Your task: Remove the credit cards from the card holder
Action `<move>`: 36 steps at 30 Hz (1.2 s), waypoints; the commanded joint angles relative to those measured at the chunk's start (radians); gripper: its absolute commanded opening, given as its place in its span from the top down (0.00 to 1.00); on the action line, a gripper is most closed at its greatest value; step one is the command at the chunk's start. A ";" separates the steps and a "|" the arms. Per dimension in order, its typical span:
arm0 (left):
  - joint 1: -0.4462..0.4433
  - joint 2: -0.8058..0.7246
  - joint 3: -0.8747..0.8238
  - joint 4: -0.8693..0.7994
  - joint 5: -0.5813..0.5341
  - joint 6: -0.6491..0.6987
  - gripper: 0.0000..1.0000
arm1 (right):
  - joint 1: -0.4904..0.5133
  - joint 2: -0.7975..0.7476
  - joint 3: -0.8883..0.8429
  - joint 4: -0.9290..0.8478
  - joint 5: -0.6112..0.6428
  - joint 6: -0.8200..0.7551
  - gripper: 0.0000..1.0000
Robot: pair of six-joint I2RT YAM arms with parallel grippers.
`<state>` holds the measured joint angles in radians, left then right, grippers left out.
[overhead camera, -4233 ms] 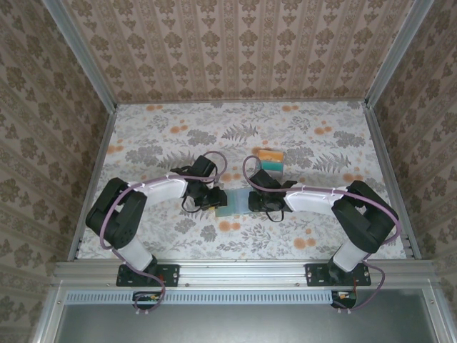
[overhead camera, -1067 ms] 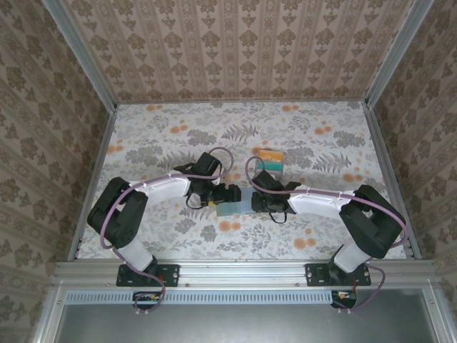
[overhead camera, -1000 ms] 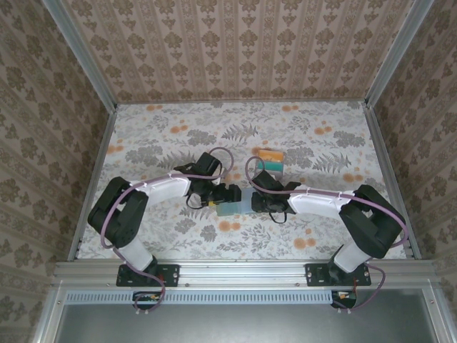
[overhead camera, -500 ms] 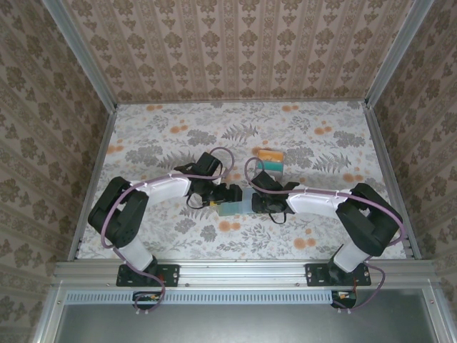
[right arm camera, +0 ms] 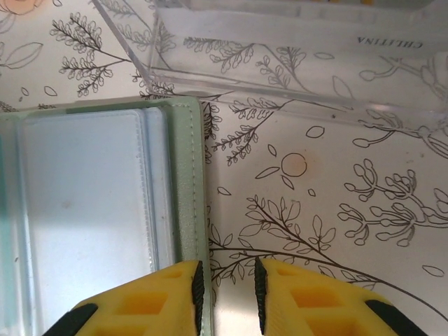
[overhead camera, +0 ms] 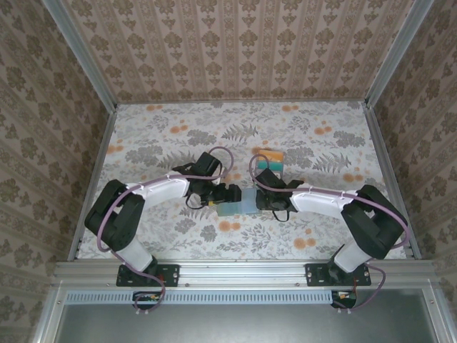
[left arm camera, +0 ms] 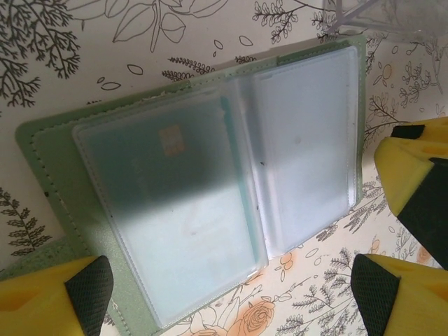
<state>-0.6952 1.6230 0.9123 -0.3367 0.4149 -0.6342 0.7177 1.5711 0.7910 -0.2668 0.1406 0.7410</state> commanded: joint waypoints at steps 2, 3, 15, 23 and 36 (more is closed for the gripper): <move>-0.012 -0.002 0.018 -0.021 0.004 0.022 0.08 | 0.001 0.030 -0.009 0.044 -0.062 0.017 0.71; -0.012 0.001 0.016 -0.021 0.005 0.022 0.08 | 0.005 0.032 -0.009 0.054 -0.071 0.015 0.71; -0.013 0.047 0.019 -0.013 0.031 0.021 0.08 | 0.008 0.075 -0.009 0.078 -0.119 0.023 0.76; -0.020 0.058 0.028 -0.011 0.044 0.027 0.08 | 0.011 0.075 -0.009 0.079 -0.119 0.026 0.75; -0.030 0.051 0.032 0.030 0.074 0.028 0.09 | 0.014 0.078 -0.006 0.068 -0.114 0.026 0.74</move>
<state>-0.7204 1.6562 0.9237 -0.3157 0.4679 -0.6273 0.7193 1.6188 0.7898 -0.1867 0.0475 0.7570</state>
